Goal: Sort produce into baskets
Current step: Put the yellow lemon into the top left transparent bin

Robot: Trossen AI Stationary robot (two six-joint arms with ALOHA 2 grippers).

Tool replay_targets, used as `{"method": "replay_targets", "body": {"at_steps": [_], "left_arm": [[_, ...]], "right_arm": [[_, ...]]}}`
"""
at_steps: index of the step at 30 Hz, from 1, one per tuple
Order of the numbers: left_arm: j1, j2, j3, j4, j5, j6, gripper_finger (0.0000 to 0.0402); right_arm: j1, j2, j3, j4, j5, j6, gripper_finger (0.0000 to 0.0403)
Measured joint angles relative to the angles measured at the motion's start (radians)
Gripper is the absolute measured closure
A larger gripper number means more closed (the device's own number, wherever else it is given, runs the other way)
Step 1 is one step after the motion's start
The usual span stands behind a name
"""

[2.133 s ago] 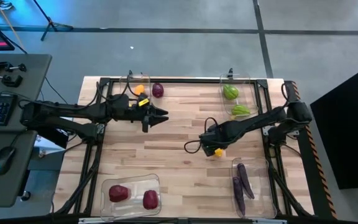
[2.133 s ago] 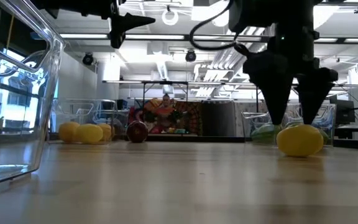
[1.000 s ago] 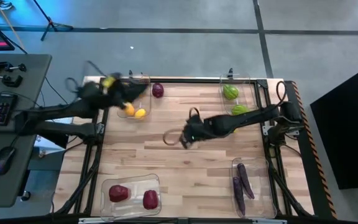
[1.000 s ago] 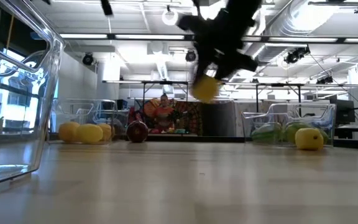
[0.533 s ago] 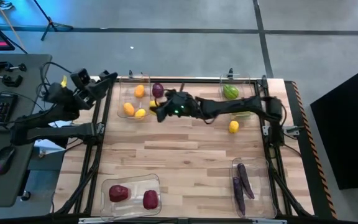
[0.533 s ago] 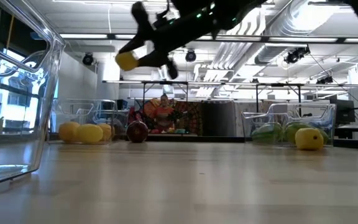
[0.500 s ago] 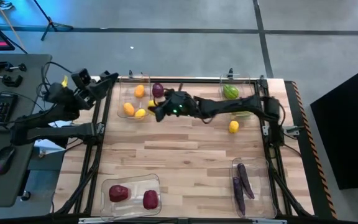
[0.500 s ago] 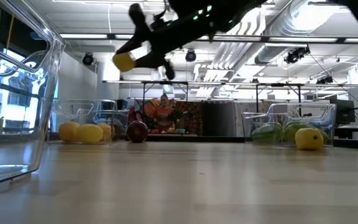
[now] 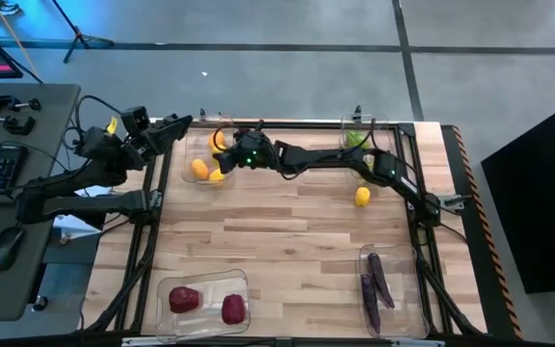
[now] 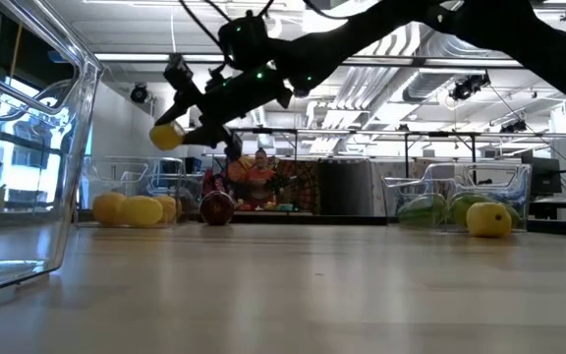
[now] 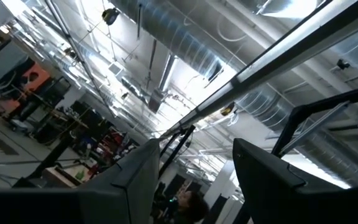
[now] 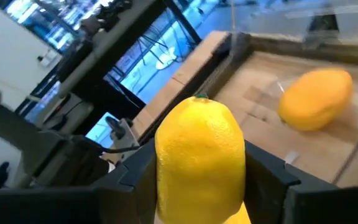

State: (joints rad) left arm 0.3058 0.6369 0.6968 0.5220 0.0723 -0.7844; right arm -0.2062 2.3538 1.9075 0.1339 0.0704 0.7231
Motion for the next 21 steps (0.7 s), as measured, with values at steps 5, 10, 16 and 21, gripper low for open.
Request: {"method": "replay_targets", "body": {"at_steps": [5,10,16,21], "left_arm": [[0.000,-0.002,0.000,0.000,-0.001,0.000,0.0210],[0.000,-0.002,0.000,-0.001,-0.004,0.000,0.0210],[0.000,-0.002,0.000,-0.001,-0.004,0.001,0.0210],[0.000,-0.002,0.000,-0.001,-0.005,-0.004,0.0210]], "right_arm": [[-0.002,0.012,0.003,-0.002,0.006,0.017,0.0231],[-0.019,0.012,0.003,0.002,-0.048,-0.006,0.0210],[-0.040,0.012,0.010,0.008,-0.076,0.027,0.0100],[-0.060,0.004,0.010,-0.001,-0.160,0.026,0.0012]]}}
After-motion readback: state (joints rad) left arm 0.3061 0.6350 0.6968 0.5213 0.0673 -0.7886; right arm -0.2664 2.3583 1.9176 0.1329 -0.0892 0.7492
